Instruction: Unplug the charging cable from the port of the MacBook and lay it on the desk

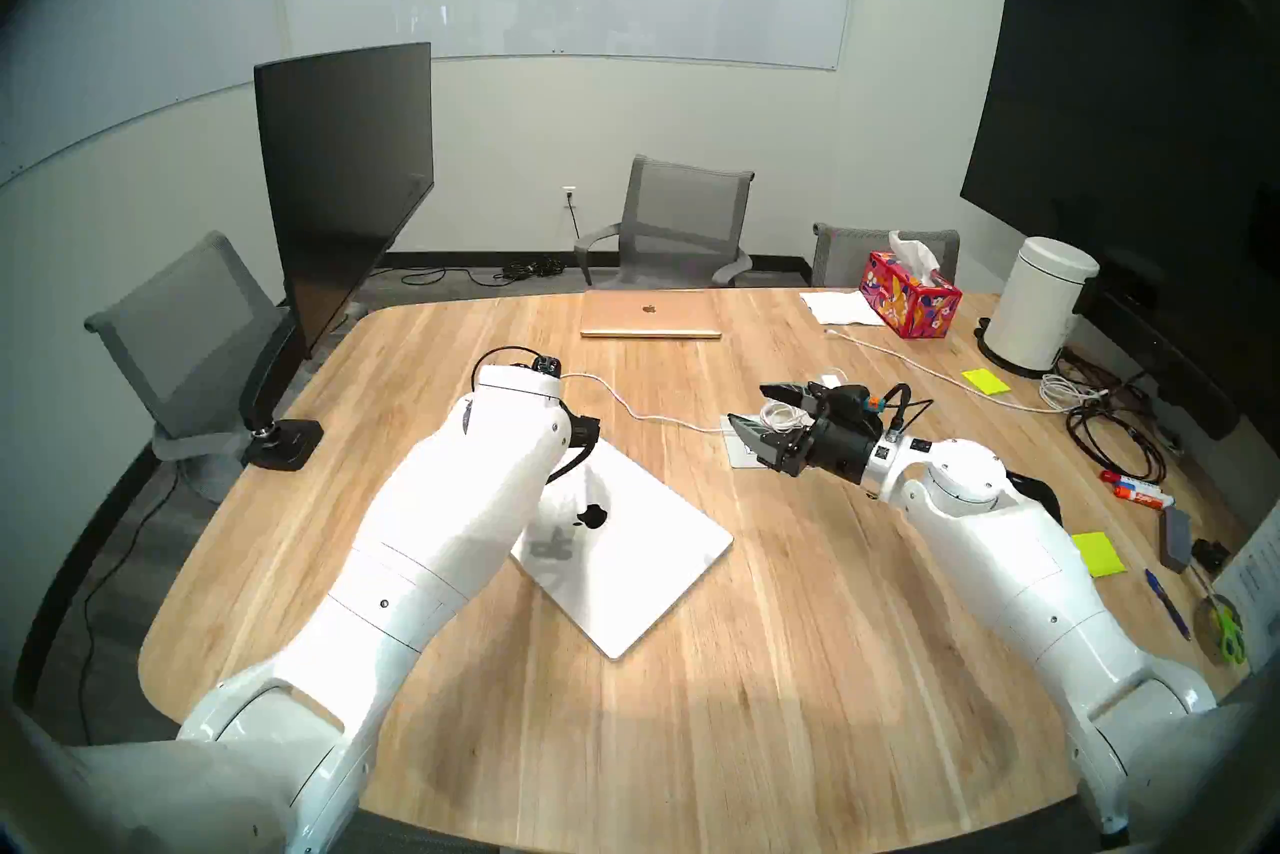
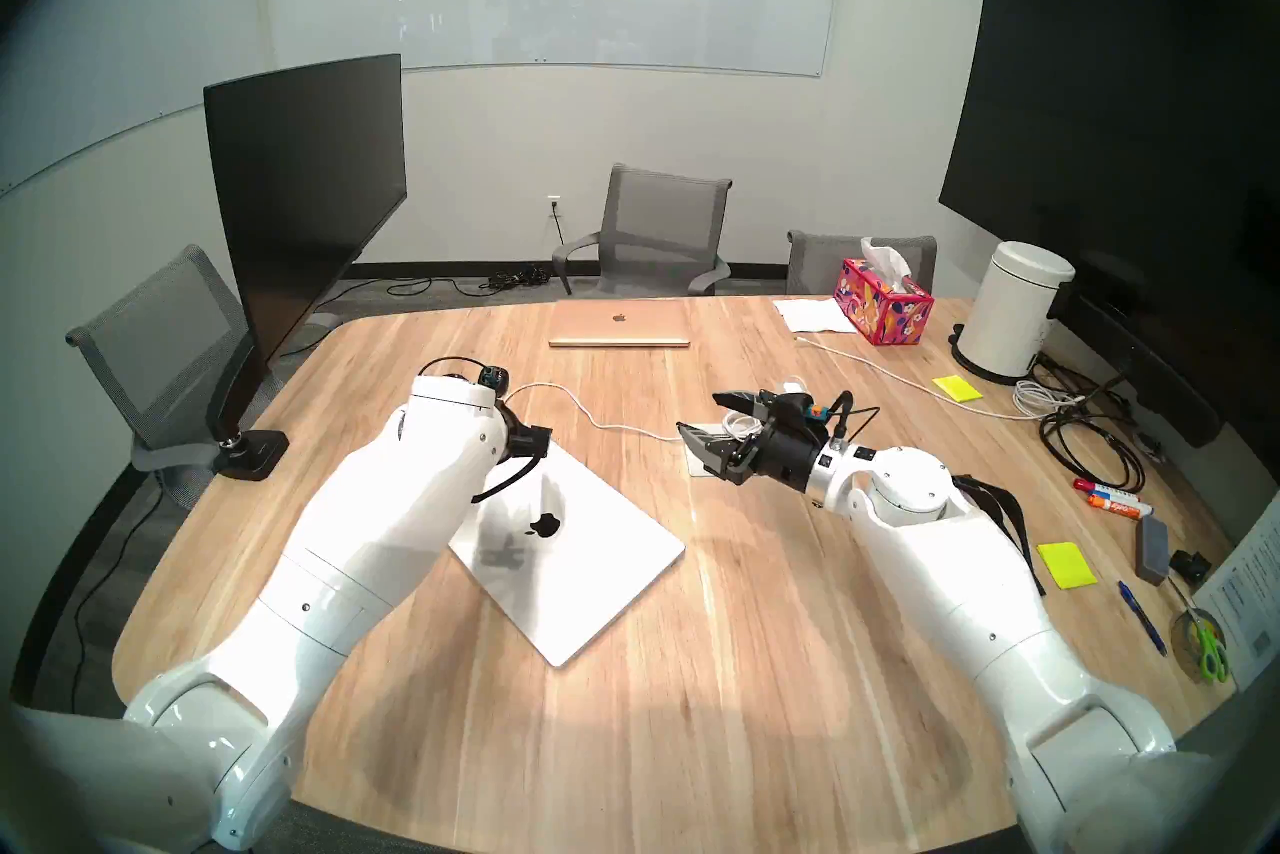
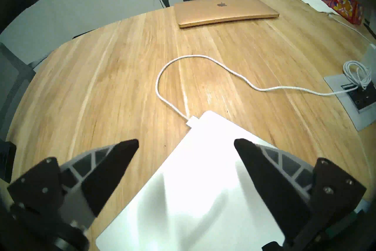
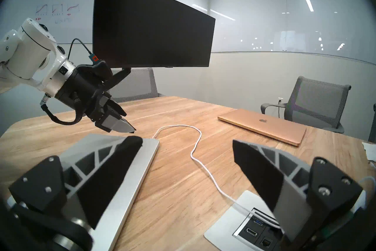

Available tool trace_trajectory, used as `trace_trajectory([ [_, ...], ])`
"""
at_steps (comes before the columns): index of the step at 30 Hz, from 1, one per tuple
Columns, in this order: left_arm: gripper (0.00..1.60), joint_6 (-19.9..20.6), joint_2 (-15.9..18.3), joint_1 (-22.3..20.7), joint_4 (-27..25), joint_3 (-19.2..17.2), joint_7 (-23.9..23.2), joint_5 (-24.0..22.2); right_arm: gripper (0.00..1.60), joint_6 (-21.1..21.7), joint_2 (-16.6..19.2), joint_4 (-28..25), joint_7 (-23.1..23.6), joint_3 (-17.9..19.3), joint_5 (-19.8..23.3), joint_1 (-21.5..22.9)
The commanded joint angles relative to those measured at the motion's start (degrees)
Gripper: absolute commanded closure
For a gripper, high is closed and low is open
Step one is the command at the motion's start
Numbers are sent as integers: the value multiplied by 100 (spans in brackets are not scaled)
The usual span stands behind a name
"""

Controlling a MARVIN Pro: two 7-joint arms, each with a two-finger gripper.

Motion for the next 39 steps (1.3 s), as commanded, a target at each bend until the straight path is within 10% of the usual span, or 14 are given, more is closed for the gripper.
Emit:
trace_trajectory([
  [1, 0, -172, 160, -520, 326, 60, -463, -36, 0, 7, 5, -91, -7, 43, 24, 68],
  [23, 0, -729, -10, -1656, 1882, 408, -1694, 690, 0, -7, -1, -72, 1, 40, 19, 74],
  [39, 0, -882, -139, -2559, 3031, 1298, -2676, 1499, 0, -7, -2, -73, 1, 42, 18, 74],
])
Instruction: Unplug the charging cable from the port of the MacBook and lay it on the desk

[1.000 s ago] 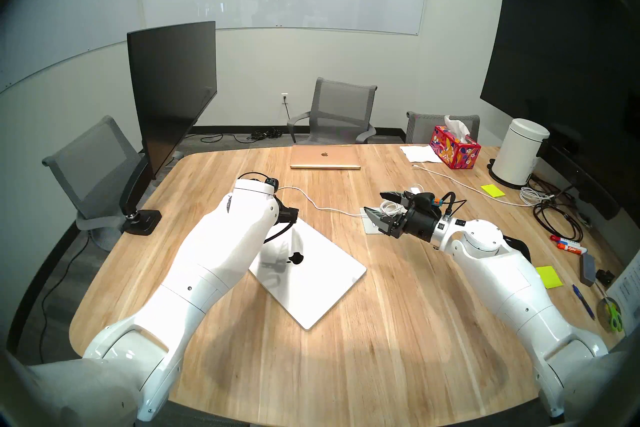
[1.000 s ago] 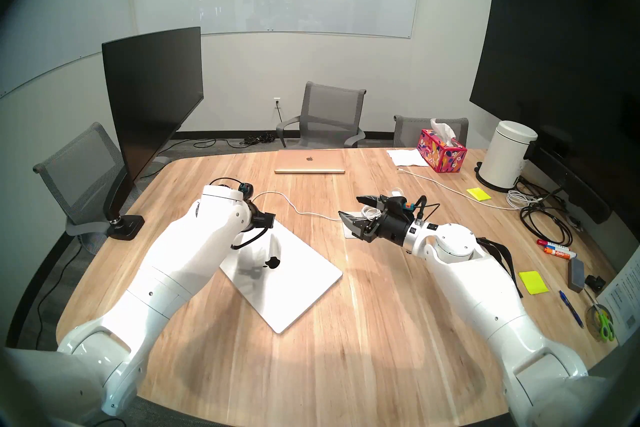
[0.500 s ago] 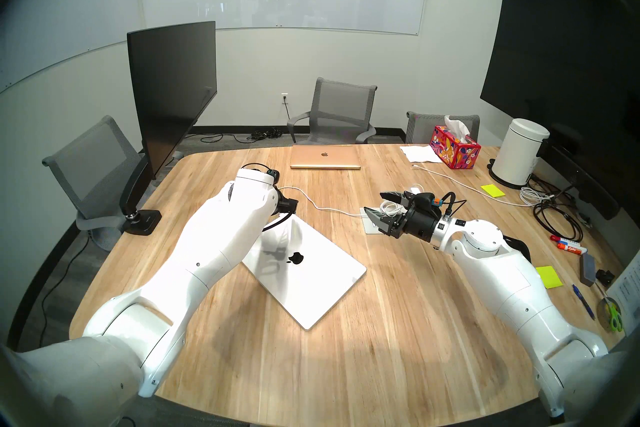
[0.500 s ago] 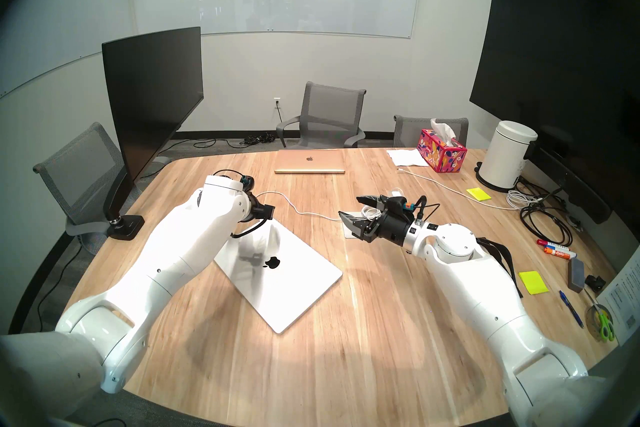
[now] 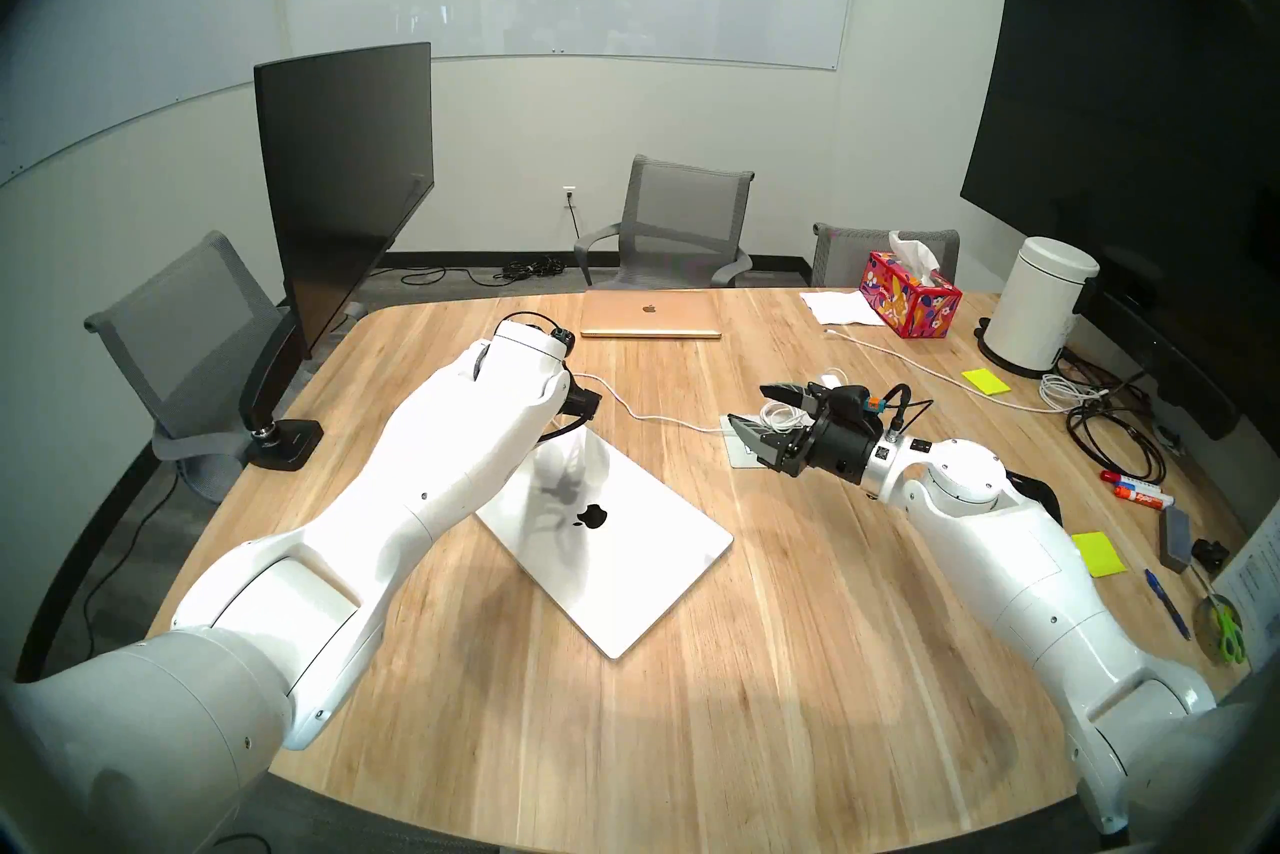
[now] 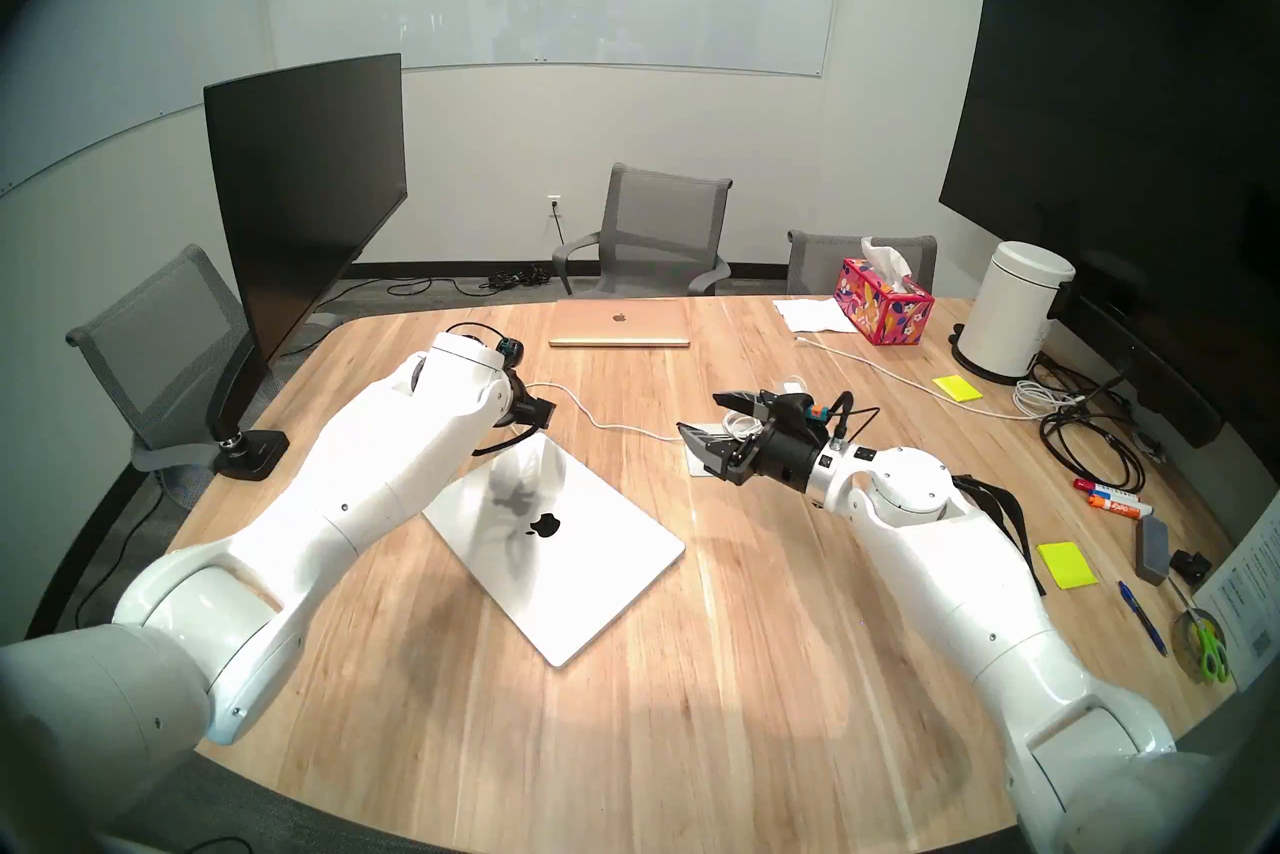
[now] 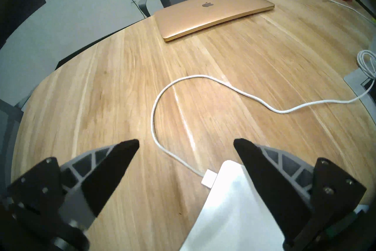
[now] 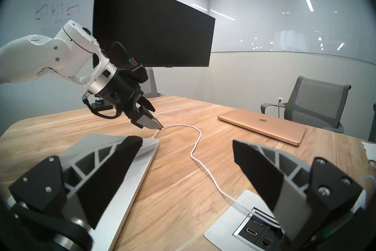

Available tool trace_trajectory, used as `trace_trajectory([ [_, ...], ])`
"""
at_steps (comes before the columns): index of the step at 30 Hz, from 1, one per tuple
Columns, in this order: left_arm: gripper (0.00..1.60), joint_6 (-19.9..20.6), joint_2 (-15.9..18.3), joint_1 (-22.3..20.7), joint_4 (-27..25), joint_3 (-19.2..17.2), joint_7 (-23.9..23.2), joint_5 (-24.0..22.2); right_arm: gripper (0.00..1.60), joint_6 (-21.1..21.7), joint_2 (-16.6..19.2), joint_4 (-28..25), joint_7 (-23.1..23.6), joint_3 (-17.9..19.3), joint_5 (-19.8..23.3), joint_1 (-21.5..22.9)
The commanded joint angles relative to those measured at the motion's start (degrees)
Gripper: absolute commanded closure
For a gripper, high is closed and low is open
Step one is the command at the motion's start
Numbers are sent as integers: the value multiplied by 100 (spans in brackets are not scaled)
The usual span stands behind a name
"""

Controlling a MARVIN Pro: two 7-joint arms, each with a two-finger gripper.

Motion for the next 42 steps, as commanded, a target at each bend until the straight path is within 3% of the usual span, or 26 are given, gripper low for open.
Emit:
trace_trajectory([
  [1, 0, -181, -118, -668, 300, 262, -506, 256, 0, -5, 1, -80, 0, 40, 21, 75],
  [11, 0, -408, -201, -1093, 961, 539, -1420, 286, 0, -1, 2, -85, -1, 42, 22, 73],
  [16, 46, -523, -301, -1297, 1360, 677, -1799, 309, 0, 1, 3, -88, -2, 43, 23, 72],
  [19, 65, -555, -389, -1408, 1608, 742, -1966, 331, 0, 2, 3, -89, -3, 43, 23, 72],
  [20, 80, -572, -414, -1433, 1673, 762, -2004, 340, 0, 3, 3, -90, -3, 43, 23, 71],
  [24, 90, -600, -544, -1554, 1988, 824, -2153, 361, 0, 4, 3, -91, -4, 44, 23, 71],
  [27, 105, -668, -660, -1635, 2259, 893, -2230, 400, 0, 4, 3, -92, -4, 44, 23, 71],
  [33, 113, -791, -833, -1736, 2630, 1006, -2337, 461, 0, 5, 4, -93, -5, 44, 23, 70],
  [35, 132, -830, -888, -1759, 2743, 1029, -2358, 473, 0, 5, 4, -93, -5, 44, 23, 70],
  [36, 155, -855, -918, -1775, 2808, 1040, -2374, 479, 0, 6, 4, -94, -5, 45, 23, 70],
  [37, 160, -872, -949, -1788, 2872, 1048, -2390, 483, 0, 6, 4, -94, -5, 45, 23, 70],
  [42, 160, -943, -1081, -1838, 3135, 1083, -2457, 497, 0, 7, 4, -96, -6, 45, 24, 69],
])
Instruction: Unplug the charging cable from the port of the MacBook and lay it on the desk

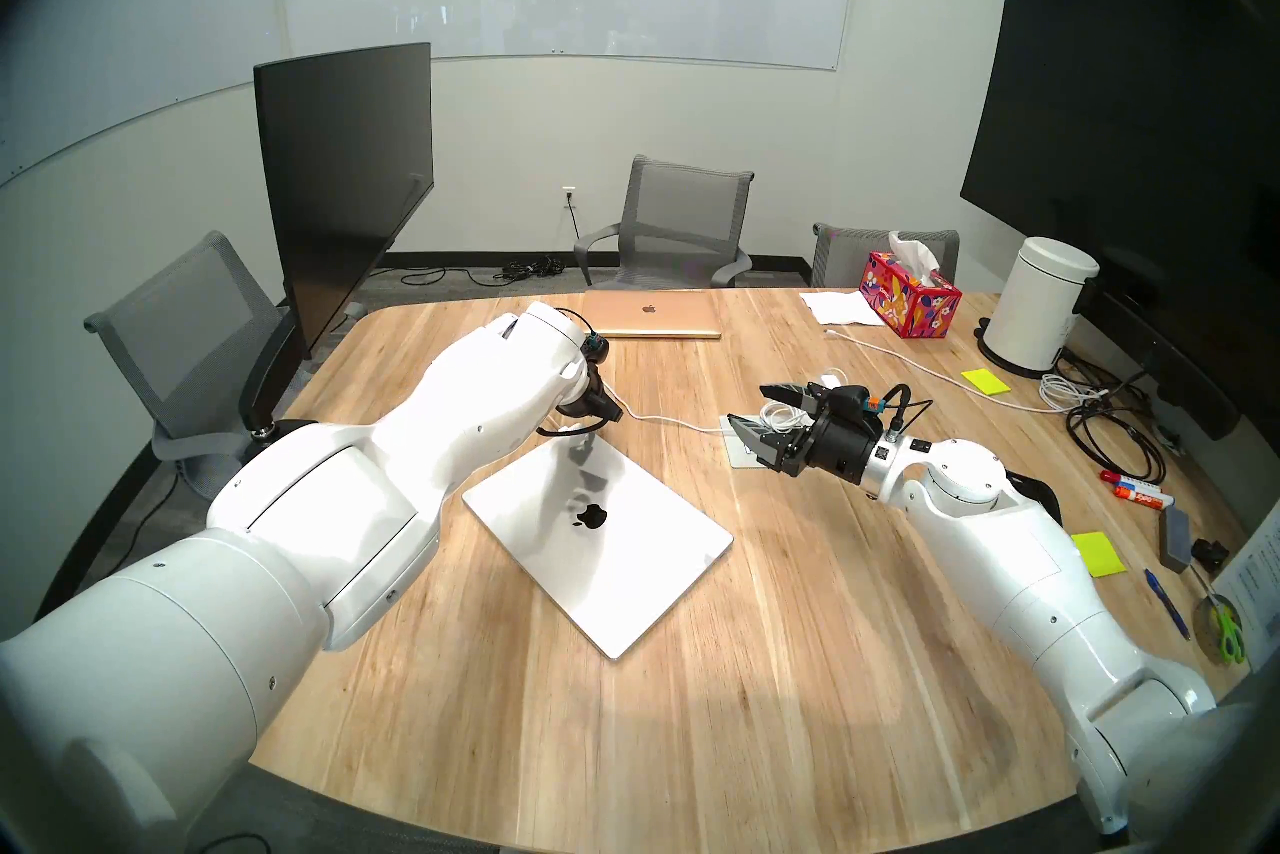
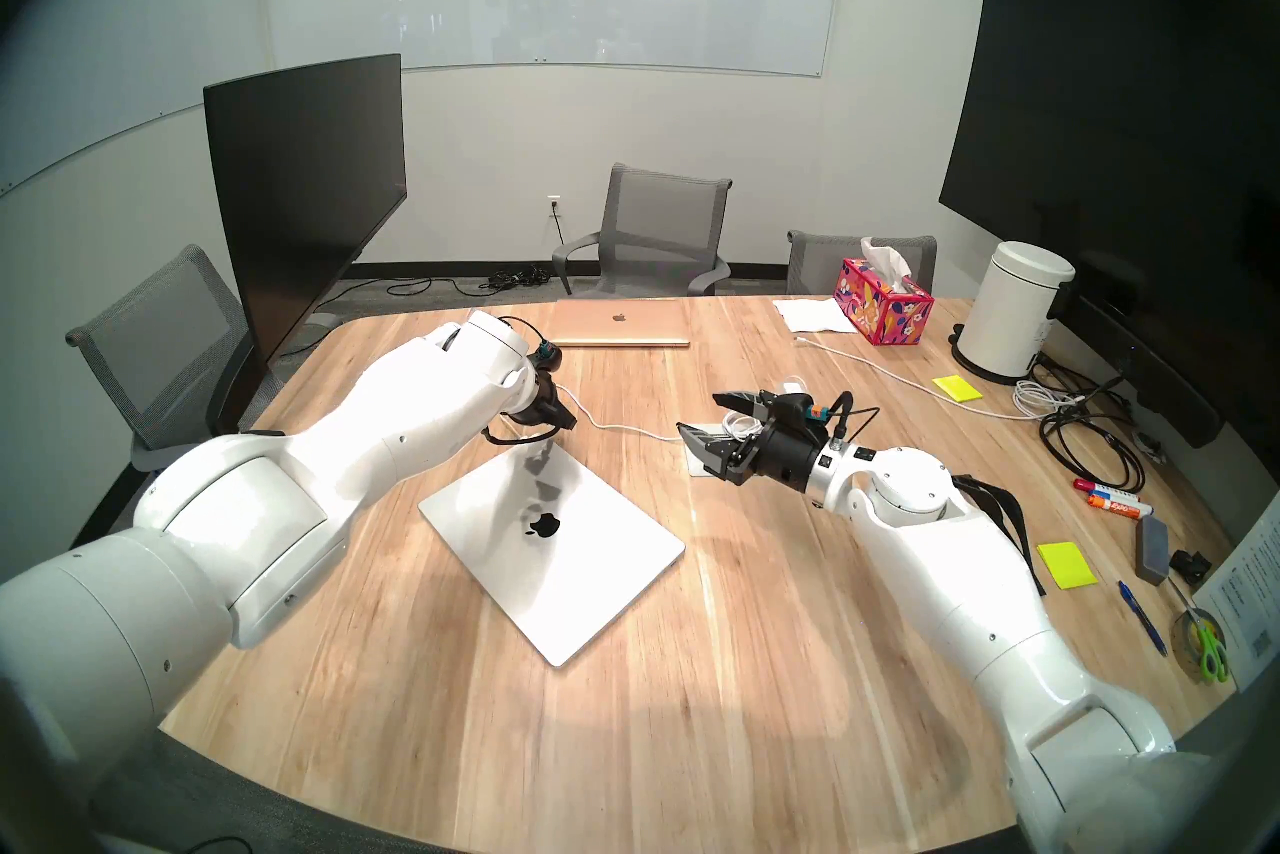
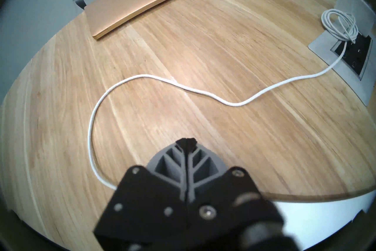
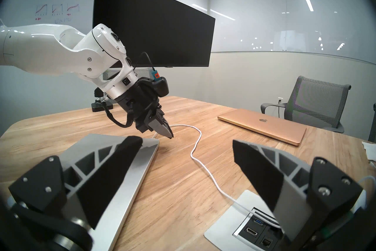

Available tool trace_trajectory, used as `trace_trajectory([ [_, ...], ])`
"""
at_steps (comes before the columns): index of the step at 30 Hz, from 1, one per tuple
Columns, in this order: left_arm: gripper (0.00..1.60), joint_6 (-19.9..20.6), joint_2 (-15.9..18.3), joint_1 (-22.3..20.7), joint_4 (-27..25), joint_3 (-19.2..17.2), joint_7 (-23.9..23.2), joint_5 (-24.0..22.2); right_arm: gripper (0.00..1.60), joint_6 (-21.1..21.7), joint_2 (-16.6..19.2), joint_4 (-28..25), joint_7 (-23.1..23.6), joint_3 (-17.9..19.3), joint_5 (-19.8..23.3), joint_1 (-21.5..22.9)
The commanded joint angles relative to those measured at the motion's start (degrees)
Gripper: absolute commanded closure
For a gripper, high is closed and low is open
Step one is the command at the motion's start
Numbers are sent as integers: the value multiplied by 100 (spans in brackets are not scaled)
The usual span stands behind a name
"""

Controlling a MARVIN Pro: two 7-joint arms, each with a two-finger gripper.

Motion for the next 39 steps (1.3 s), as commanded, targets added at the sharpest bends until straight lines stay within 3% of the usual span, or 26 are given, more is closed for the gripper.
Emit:
trace_trajectory([
  [1, 160, -160, -308, -301, 222, -10, -67, -13, 0, 6, 5, -93, -5, 43, 24, 71],
  [13, 160, -239, -450, -368, 824, -13, -141, 42, 0, 15, 7, -103, -10, 46, 25, 66],
  [21, 160, -174, -421, -343, 906, -12, -182, 86, 0, 18, 7, -105, -12, 47, 24, 65],
  [39, 160, 826, 388, 431, -725, -94, -52, 165, 0, 15, 6, -102, -9, 47, 23, 66],
])
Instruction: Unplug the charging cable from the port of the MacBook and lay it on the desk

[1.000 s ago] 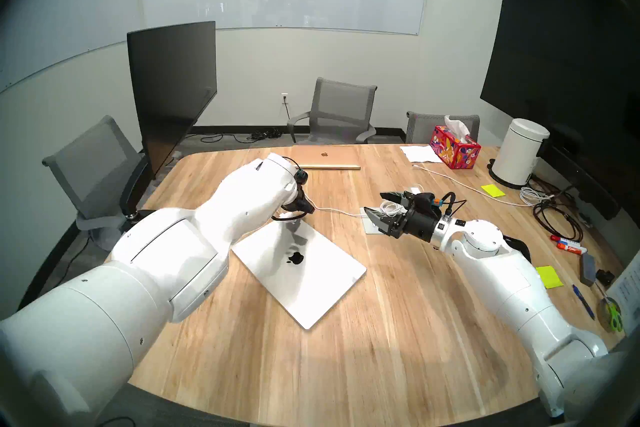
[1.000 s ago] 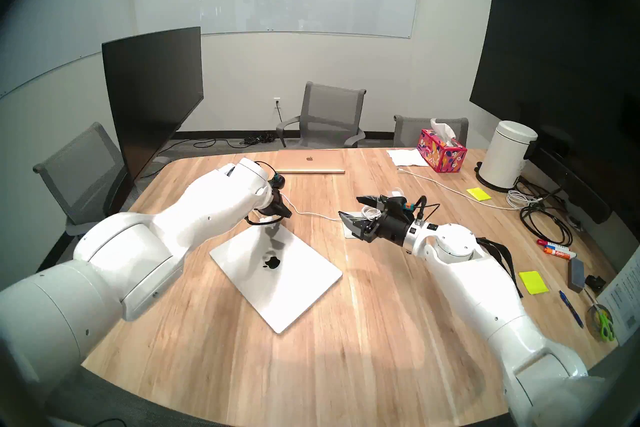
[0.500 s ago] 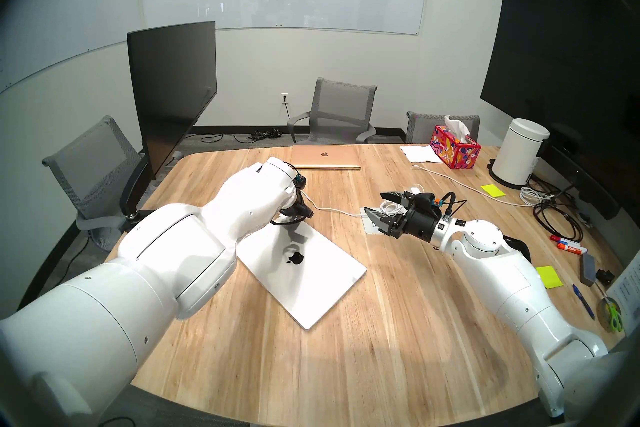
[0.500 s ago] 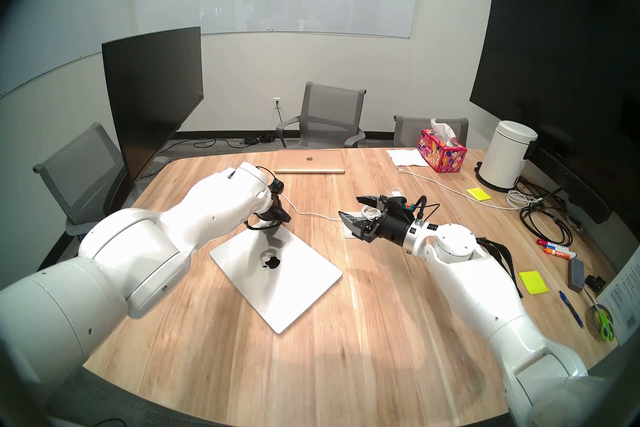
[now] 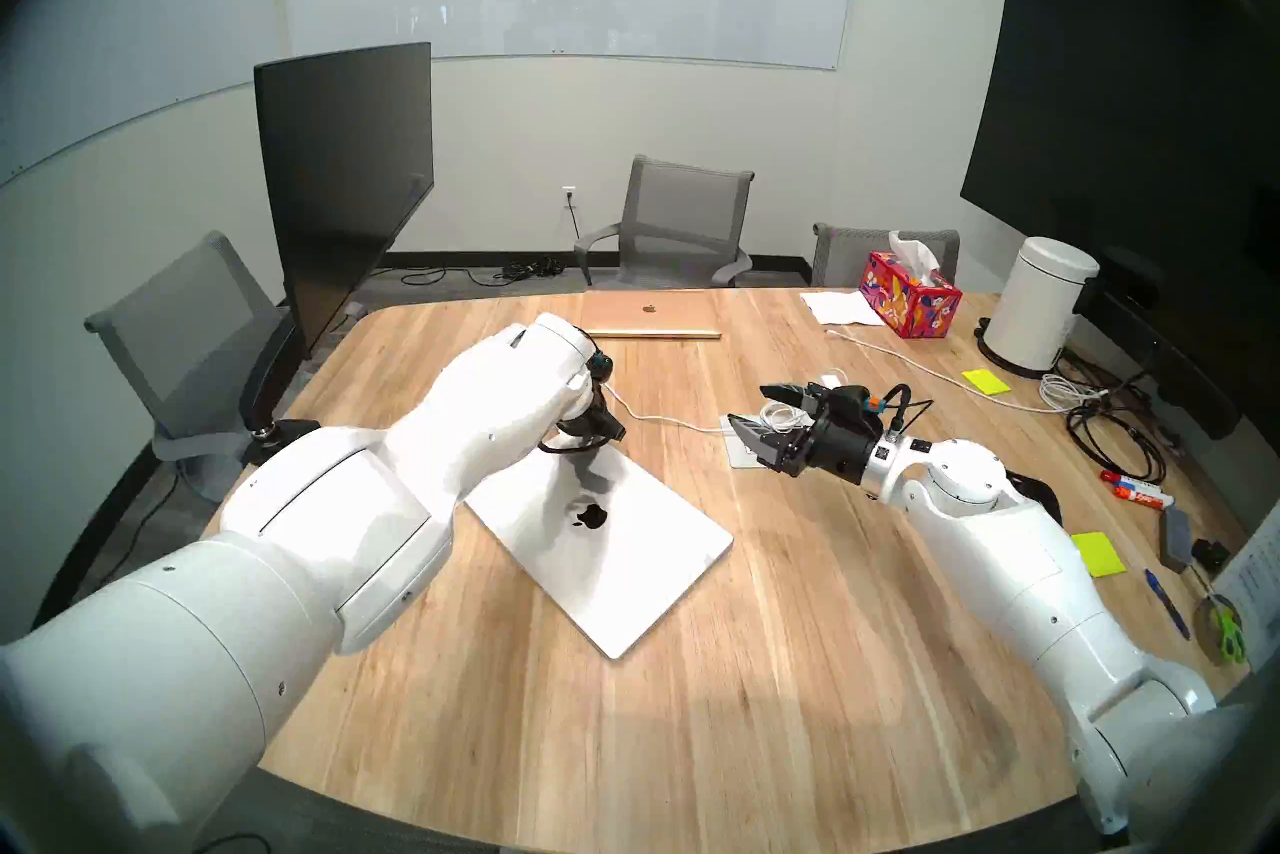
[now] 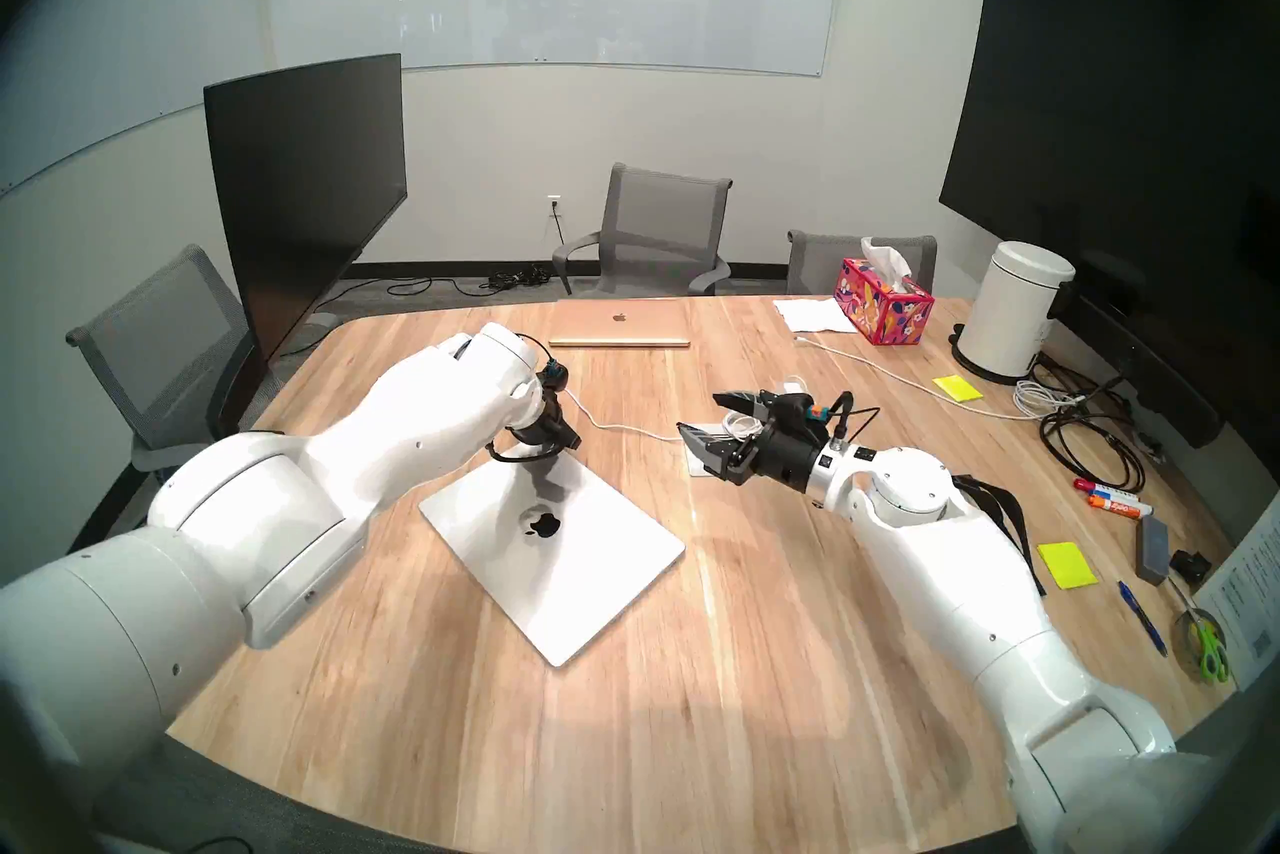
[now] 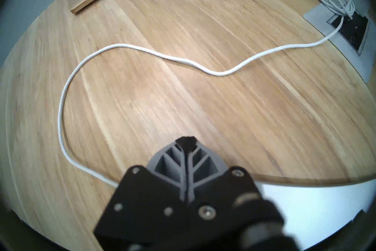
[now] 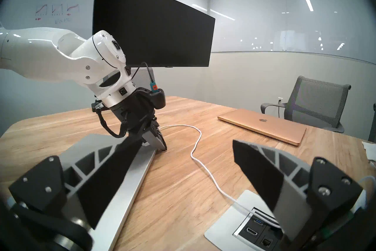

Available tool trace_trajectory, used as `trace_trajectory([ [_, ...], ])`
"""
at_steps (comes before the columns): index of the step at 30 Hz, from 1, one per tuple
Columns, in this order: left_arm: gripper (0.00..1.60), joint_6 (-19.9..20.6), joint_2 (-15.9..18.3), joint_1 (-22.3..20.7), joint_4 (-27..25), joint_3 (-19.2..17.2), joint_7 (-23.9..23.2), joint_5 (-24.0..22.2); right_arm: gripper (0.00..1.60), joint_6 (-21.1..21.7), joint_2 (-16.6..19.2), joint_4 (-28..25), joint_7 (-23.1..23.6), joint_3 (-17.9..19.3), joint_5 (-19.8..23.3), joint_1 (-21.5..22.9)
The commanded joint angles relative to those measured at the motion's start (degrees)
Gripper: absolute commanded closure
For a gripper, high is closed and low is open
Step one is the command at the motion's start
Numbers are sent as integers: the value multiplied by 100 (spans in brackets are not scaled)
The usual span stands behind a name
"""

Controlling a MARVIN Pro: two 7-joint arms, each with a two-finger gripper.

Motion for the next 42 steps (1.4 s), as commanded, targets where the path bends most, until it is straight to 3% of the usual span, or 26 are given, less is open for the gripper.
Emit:
trace_trajectory([
  [1, 160, 379, 430, 292, -657, -63, 124, -9, 0, 8, 6, -93, -7, 43, 23, 72],
  [17, 160, 1015, 1191, 991, -1952, -440, 462, -73, 0, 3, 4, -87, -3, 43, 21, 75],
  [32, 160, 1030, 1613, 1663, -2786, -827, 769, -374, 0, 4, 3, -87, -3, 43, 21, 74],
  [42, 160, 1030, 1791, 1986, -3105, -883, 951, -550, 0, 1, 2, -84, -1, 43, 20, 75],
])
